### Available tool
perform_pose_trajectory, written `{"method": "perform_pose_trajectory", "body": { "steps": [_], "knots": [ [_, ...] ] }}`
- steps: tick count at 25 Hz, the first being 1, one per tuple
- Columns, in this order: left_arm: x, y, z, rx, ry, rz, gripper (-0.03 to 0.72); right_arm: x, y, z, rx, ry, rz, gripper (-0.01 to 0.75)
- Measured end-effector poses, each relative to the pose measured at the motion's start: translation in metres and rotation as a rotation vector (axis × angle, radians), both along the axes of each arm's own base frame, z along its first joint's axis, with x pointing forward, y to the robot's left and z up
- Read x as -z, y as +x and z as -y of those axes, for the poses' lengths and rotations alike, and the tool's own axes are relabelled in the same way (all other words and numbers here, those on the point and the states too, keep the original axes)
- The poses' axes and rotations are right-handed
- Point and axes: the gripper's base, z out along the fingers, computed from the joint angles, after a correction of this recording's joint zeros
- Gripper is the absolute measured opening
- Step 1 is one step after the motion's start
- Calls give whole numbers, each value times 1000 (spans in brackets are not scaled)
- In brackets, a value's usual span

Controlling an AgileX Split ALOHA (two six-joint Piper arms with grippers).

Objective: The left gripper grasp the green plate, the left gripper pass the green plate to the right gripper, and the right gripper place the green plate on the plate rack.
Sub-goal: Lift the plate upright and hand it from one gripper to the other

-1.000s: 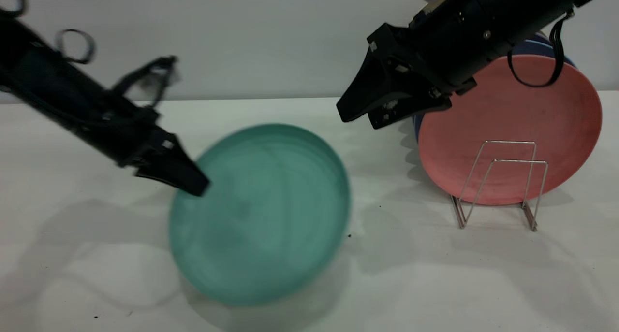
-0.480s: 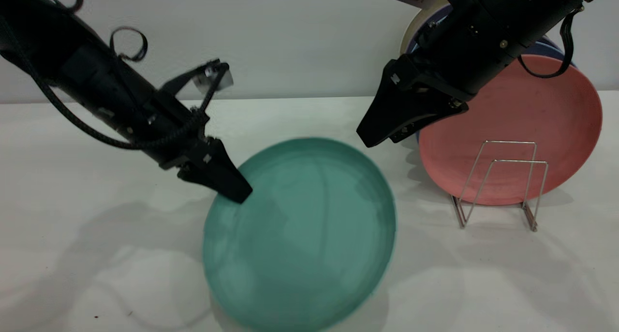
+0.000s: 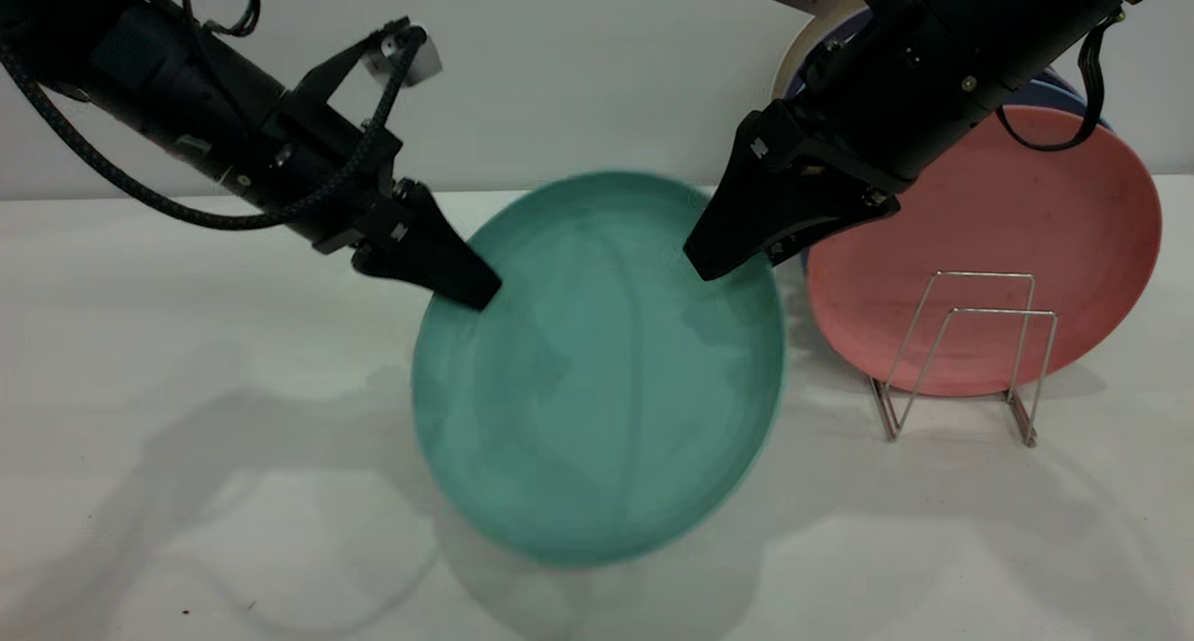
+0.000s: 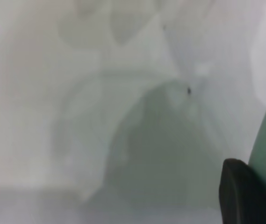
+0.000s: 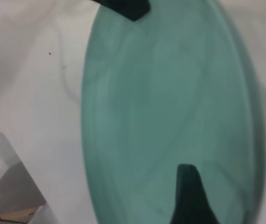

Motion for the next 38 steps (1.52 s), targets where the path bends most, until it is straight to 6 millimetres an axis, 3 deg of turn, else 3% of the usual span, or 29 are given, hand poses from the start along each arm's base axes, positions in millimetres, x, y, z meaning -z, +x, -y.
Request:
{"method": "perform_pose_trajectory", "body": {
  "steps": [12,15,20,25,28,34,36,38],
  "knots": [
    [-6,2,14,26,-82,92,24,-2,0,-2,21,30,-12,441],
    [-7,3,16,20,-97,101,24,-2,0,-2,21,30,-12,378],
    [-8,3,16,28,-103,105,26,-1,3,0,32,17,4,145],
    [-8,3,17,24,-108,103,68,0,3,1,36,11,9,139],
    [-8,3,17,23,-110,99,196,0,3,1,36,11,9,128],
    [-9,4,17,-18,-124,73,624,0,2,0,15,15,4,120],
    [-9,4,17,-28,-128,63,696,0,1,0,4,9,2,119],
    [-10,4,17,-36,-133,50,713,1,0,0,-8,-4,5,119]
  ]
}}
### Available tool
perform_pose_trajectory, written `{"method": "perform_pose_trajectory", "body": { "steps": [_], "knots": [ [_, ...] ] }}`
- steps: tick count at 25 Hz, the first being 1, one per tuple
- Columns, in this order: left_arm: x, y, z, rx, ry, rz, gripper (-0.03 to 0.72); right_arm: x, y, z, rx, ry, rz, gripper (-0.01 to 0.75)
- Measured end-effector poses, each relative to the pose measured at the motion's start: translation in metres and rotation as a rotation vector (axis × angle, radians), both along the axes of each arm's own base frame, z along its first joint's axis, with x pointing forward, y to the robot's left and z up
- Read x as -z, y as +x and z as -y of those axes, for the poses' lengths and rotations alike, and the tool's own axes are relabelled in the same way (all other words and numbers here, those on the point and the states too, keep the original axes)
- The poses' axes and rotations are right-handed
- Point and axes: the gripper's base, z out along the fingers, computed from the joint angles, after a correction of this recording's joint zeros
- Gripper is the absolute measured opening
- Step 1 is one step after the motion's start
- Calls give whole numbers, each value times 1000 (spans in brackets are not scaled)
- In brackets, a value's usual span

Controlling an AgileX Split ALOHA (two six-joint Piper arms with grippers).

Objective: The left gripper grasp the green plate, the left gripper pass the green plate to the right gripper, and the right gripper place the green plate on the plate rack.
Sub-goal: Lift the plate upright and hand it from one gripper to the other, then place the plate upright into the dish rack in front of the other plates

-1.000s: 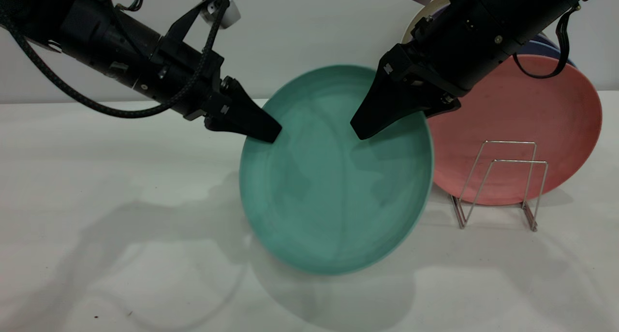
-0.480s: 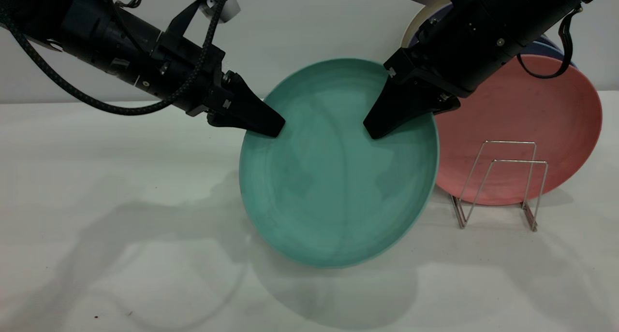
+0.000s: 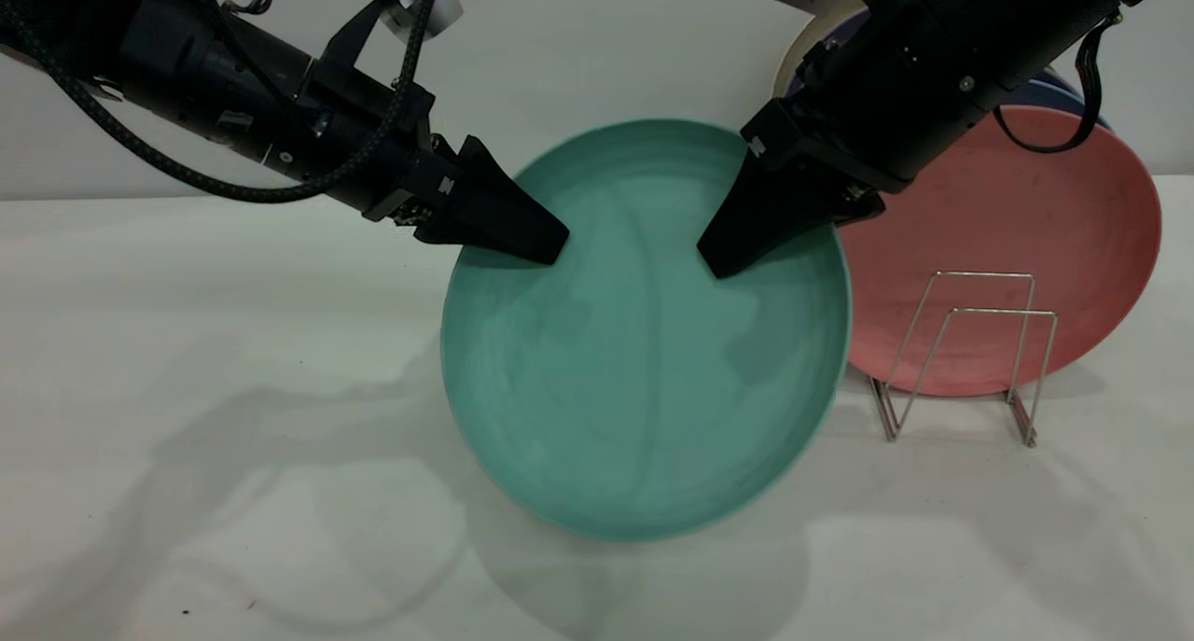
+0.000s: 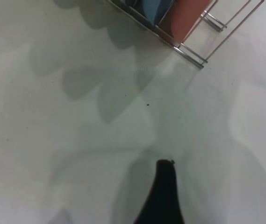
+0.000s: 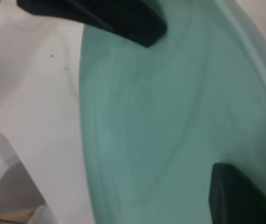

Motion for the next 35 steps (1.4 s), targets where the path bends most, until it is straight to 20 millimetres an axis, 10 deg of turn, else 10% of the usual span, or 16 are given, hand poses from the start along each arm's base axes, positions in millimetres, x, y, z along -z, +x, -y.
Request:
{"method": "perform_pose_trajectory", "body": {
  "steps": [8,15,28,35],
  "knots": [
    [-10,0,-7,-7,-11,-1,633,3,0,4,-12,-53,13,118],
    [-40,11,-55,-152,-30,26,602,-3,5,25,-19,-95,35,118],
    [-42,15,-86,-237,-52,-3,593,-119,-31,49,-444,-250,619,118],
    [-43,14,-85,-235,-58,-13,593,-128,-29,65,-480,-481,735,117]
  ]
}}
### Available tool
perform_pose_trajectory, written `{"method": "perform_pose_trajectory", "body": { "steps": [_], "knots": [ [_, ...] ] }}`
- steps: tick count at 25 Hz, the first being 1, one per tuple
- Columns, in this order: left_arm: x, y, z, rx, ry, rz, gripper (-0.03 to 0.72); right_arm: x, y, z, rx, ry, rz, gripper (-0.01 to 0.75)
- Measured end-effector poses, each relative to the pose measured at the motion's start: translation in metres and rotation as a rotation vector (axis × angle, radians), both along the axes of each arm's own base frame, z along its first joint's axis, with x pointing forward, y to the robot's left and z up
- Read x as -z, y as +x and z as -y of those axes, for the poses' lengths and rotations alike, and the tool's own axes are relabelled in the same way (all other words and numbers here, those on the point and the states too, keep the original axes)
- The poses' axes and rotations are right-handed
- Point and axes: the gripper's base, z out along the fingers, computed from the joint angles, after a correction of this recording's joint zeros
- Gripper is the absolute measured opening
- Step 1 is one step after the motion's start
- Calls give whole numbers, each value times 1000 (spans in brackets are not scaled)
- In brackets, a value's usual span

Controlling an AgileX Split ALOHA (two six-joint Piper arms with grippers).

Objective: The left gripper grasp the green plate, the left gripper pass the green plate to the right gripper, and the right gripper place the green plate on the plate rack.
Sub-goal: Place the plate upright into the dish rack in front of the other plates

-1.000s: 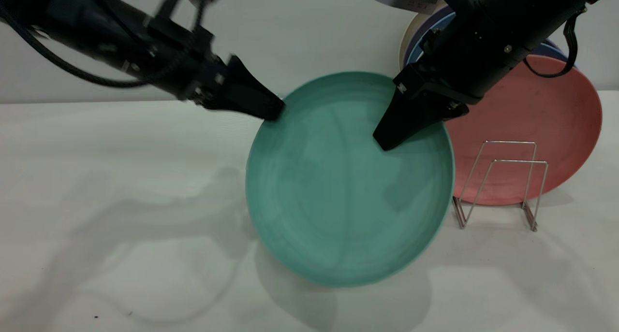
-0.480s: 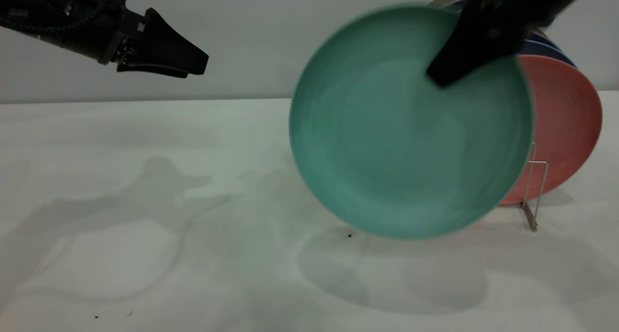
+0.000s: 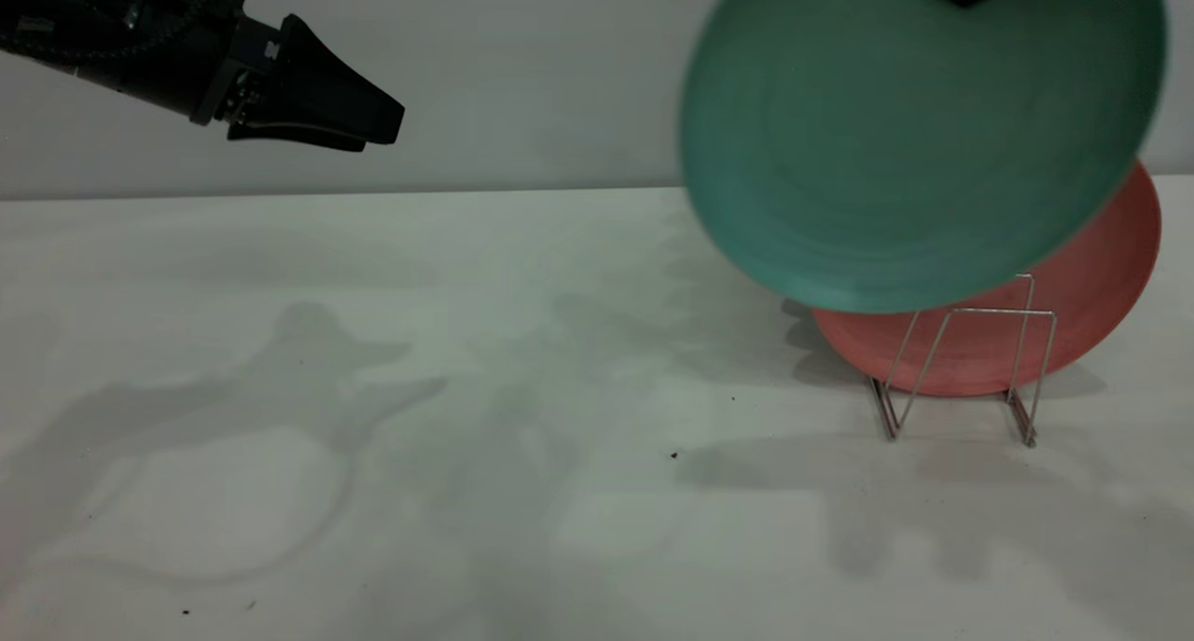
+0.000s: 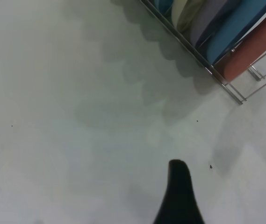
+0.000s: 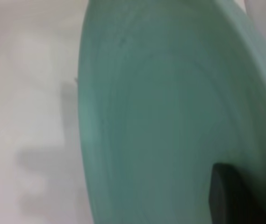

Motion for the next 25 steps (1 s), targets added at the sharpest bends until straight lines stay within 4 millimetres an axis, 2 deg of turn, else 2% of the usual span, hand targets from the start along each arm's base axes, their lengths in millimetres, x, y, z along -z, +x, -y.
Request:
{"method": "perform_pose_trajectory", "body": {
  "steps": [5,8,15,21,25],
  "knots": [
    [0,-1,0,6,-3,-3,593,4,14,6,75,-45,92,117],
    [0,-1,1,7,-7,-7,593,7,18,13,99,-51,91,117],
    [0,-1,1,5,-11,-16,593,13,24,42,192,-26,30,117],
    [0,-1,1,6,-10,-16,593,13,25,42,191,-2,29,117],
    [0,-1,1,7,-11,-16,593,23,29,41,185,-1,4,117]
  ]
}}
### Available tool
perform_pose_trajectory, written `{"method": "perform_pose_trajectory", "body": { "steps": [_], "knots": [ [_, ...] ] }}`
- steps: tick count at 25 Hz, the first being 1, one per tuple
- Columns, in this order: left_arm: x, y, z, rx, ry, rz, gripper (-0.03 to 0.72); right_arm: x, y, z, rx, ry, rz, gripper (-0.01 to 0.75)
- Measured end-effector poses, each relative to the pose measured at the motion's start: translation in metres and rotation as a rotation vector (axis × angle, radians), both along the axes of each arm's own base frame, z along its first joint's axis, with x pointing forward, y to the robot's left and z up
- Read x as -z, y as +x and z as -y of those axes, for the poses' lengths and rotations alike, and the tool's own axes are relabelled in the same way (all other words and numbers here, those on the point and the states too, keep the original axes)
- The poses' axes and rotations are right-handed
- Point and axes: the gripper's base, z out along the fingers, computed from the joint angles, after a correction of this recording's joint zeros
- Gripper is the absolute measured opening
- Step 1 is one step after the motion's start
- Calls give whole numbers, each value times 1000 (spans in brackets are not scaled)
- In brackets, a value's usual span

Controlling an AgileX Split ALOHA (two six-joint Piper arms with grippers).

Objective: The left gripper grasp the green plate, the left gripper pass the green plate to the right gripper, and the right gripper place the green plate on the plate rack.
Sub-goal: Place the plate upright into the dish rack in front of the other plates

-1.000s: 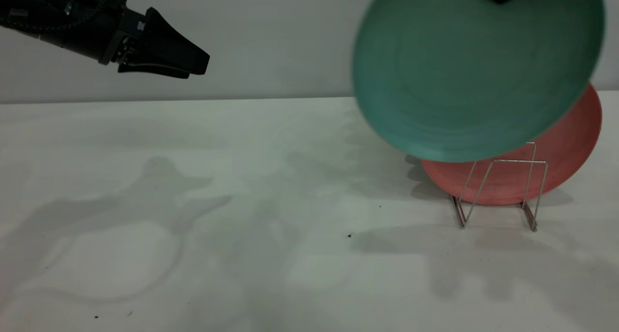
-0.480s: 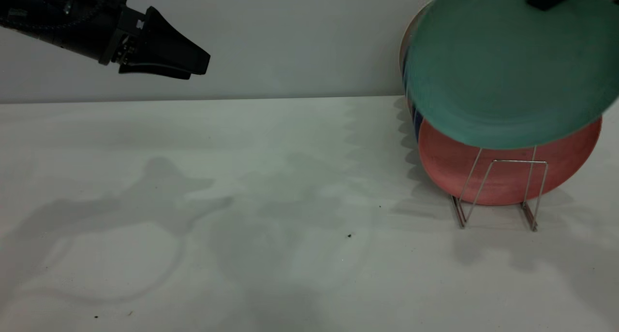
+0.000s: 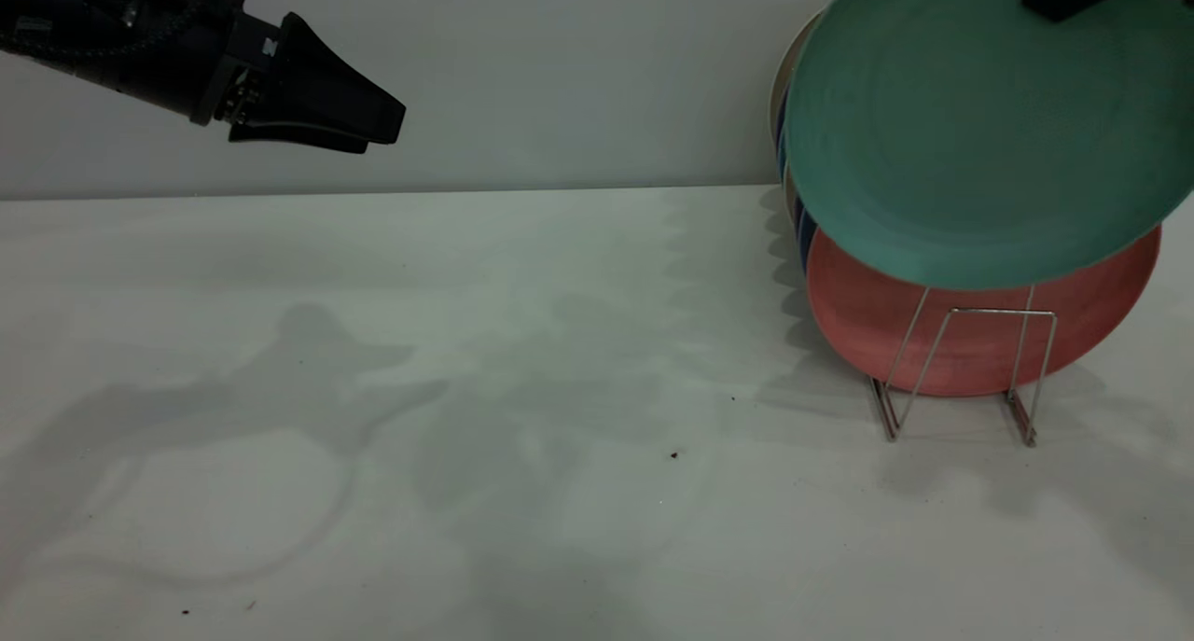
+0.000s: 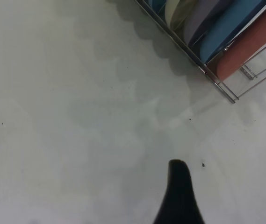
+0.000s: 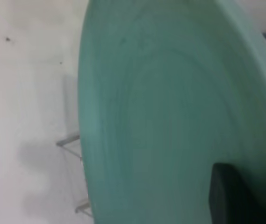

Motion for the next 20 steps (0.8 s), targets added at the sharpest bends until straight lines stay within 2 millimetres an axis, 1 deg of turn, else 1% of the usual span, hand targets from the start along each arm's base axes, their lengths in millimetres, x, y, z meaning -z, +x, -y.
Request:
{"method": "perform_pose_trajectory", "body": {
  "steps": [4,12,15,20],
  "knots": [
    [0,0,0,-2,-1,-3,593,12,5,-1,-12,-4,-29,117],
    [0,0,0,-2,-4,-7,592,23,7,-3,-20,6,-74,115],
    [0,0,0,-2,-4,-7,592,22,7,-3,-33,-3,-65,115],
    [0,0,0,-2,-4,-7,592,5,2,-1,-35,-10,-6,115]
  ]
}}
